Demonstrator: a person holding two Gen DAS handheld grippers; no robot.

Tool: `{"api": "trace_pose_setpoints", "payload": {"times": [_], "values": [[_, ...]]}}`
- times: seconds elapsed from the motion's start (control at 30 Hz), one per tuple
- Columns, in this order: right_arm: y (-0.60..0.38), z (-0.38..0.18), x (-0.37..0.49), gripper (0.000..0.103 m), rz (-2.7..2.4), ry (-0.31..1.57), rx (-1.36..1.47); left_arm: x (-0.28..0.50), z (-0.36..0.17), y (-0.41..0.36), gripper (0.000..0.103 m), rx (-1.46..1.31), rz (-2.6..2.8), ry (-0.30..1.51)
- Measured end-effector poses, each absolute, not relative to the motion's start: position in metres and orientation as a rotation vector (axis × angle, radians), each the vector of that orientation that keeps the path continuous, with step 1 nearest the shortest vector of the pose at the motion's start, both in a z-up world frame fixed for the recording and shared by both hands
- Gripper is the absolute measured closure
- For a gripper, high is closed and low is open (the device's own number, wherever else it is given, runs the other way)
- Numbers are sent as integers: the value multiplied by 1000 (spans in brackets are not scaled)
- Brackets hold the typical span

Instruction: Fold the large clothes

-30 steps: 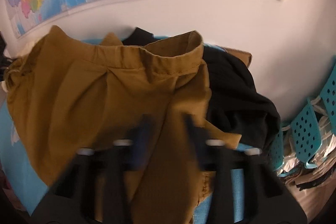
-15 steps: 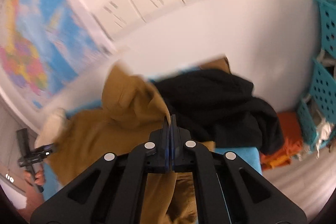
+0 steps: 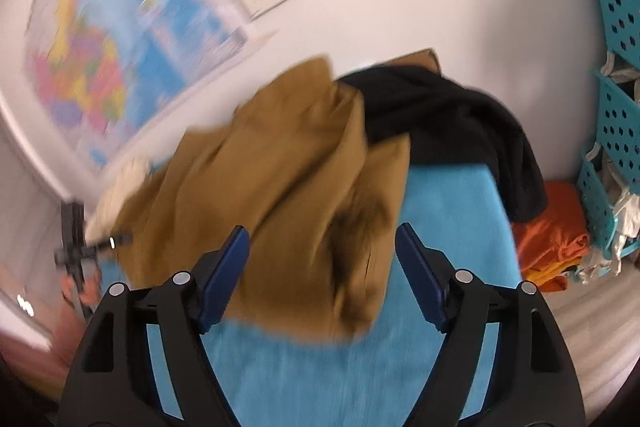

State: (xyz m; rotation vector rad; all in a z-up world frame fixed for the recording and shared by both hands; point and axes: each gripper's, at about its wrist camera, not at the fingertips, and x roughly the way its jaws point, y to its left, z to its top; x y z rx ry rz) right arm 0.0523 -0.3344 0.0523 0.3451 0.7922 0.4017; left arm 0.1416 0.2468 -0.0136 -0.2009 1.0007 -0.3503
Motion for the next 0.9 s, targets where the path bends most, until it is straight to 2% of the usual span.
{"api": "trace_pose_setpoints", "payload": {"times": [0.07,0.1,0.13,0.17,0.2,0.23,0.3,0.37,0.5,0.57,0.67,0.77,0.83,0.87,0.9], "values": [[-324,45,44,35,381,803,285,132,-17,244,21,-183,-359,1003],[-315,39,43,43,353,814,239,128,-17,242,21,-170,-360,999],[-312,34,46,59,357,819,245,127,-19,239,21,-157,-354,995],[-311,30,49,69,382,819,284,124,-18,236,26,-150,-348,992],[-309,29,52,90,401,815,302,123,-18,235,39,-151,-344,981],[-306,32,52,94,384,804,282,121,-17,234,44,-160,-344,972],[-304,51,47,96,305,750,214,117,-10,233,62,-143,-316,948],[-315,77,42,100,255,685,235,114,-2,228,67,-105,-286,936],[-321,112,40,101,238,600,204,119,9,236,69,-174,-307,923],[-316,98,50,101,206,659,149,122,4,237,69,-192,-305,943],[-327,47,69,98,168,814,220,120,-7,233,66,-169,-294,968],[-344,30,71,93,177,832,352,122,-5,237,64,-198,-299,976],[-345,39,67,72,148,832,341,123,-2,236,60,-186,-286,986],[-344,49,62,67,132,807,319,122,0,235,59,-172,-280,984],[-341,65,54,54,142,753,292,120,2,232,56,-156,-282,974]]}}
